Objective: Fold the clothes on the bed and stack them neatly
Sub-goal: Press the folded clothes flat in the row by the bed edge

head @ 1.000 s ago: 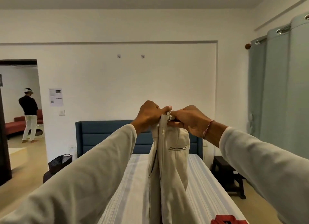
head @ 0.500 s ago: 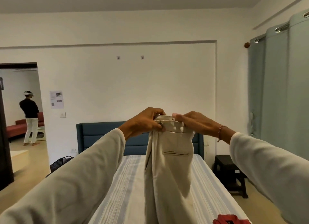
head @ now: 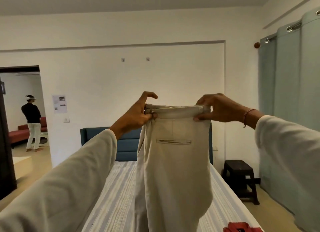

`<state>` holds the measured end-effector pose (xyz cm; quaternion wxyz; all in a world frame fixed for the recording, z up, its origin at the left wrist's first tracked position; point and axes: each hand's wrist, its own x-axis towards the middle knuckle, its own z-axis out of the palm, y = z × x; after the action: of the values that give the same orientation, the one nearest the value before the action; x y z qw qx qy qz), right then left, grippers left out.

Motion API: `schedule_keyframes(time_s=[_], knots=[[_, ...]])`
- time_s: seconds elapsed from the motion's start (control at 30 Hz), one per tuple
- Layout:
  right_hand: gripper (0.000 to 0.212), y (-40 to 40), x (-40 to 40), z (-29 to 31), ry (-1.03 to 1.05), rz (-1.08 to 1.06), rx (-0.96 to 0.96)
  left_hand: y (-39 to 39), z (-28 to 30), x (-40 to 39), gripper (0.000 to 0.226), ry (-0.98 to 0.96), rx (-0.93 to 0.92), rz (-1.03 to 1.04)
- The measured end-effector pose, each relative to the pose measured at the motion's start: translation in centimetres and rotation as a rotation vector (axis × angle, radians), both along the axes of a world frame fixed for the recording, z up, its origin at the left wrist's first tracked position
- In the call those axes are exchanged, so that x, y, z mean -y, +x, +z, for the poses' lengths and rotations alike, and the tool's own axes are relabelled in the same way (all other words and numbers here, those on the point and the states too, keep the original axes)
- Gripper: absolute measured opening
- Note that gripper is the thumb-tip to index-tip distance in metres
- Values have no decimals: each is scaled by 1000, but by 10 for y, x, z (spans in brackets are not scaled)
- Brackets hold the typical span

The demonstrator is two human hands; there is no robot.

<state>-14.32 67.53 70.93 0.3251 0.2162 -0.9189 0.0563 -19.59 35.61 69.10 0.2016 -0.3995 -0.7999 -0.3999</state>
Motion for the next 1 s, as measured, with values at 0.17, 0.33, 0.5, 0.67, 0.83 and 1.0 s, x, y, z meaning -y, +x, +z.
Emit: schedule_keyframes(time_s=[0.17, 0.33, 0.5, 0.67, 0.83, 1.0], knots=[[57, 4, 9, 30, -291, 22, -124, -5, 7, -13, 28, 315, 30, 135], [58, 0, 23, 38, -313, 35, -277, -19, 12, -36, 32, 602, 343, 210], [57, 2, 24, 41, -389, 4, -326, -15, 21, -57, 13, 797, 421, 75], [66, 11, 19, 43, -521, 12, -248, -16, 29, -67, 16, 738, 283, 131], [77, 29, 21, -9, -884, 162, 134, -18, 32, -72, 18, 666, 158, 213], [91, 31, 25, -91, -1042, -80, 420, -23, 35, -73, 19, 601, 105, 271]])
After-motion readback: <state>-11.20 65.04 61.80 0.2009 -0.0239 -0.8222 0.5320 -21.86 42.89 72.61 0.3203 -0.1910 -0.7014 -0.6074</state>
